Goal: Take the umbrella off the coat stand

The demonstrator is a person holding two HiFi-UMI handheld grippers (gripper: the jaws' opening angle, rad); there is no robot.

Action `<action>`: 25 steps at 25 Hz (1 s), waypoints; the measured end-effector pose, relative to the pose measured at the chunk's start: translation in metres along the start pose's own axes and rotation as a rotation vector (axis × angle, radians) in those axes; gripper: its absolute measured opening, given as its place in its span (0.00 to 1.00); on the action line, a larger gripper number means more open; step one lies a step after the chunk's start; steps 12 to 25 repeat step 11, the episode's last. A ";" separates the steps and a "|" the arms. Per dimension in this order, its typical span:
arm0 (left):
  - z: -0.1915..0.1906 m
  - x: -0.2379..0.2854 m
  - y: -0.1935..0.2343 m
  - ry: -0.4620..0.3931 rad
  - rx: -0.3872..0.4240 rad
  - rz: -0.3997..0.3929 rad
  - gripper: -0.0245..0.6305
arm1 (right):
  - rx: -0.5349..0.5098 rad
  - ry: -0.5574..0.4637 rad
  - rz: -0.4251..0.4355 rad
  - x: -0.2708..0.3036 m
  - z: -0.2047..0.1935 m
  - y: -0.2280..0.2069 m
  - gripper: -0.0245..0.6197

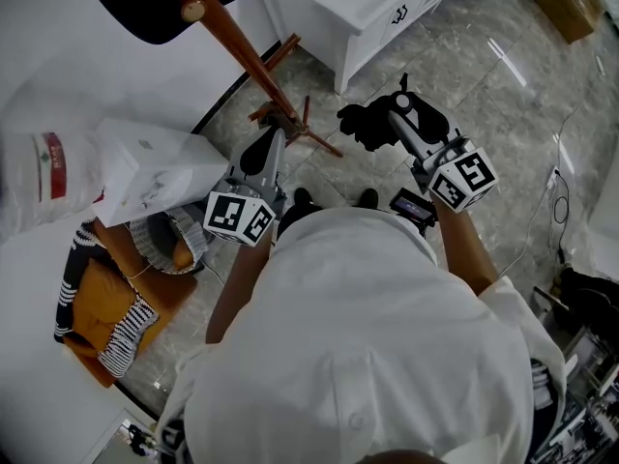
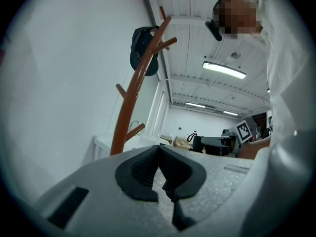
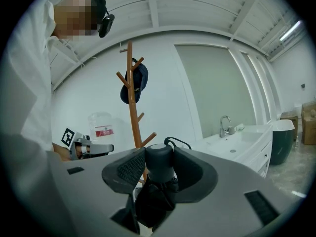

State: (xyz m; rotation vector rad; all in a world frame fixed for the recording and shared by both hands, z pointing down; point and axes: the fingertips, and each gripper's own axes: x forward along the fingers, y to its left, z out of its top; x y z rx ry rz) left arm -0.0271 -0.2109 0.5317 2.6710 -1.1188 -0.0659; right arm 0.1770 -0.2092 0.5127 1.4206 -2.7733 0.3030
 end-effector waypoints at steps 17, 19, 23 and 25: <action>-0.001 -0.009 0.004 0.001 -0.028 -0.025 0.06 | 0.040 0.041 -0.006 0.005 -0.008 0.008 0.31; -0.001 -0.009 0.004 0.001 -0.028 -0.025 0.06 | 0.040 0.041 -0.006 0.005 -0.008 0.008 0.31; -0.001 -0.009 0.004 0.001 -0.028 -0.025 0.06 | 0.040 0.041 -0.006 0.005 -0.008 0.008 0.31; -0.001 -0.009 0.004 0.001 -0.028 -0.025 0.06 | 0.040 0.041 -0.006 0.005 -0.008 0.008 0.31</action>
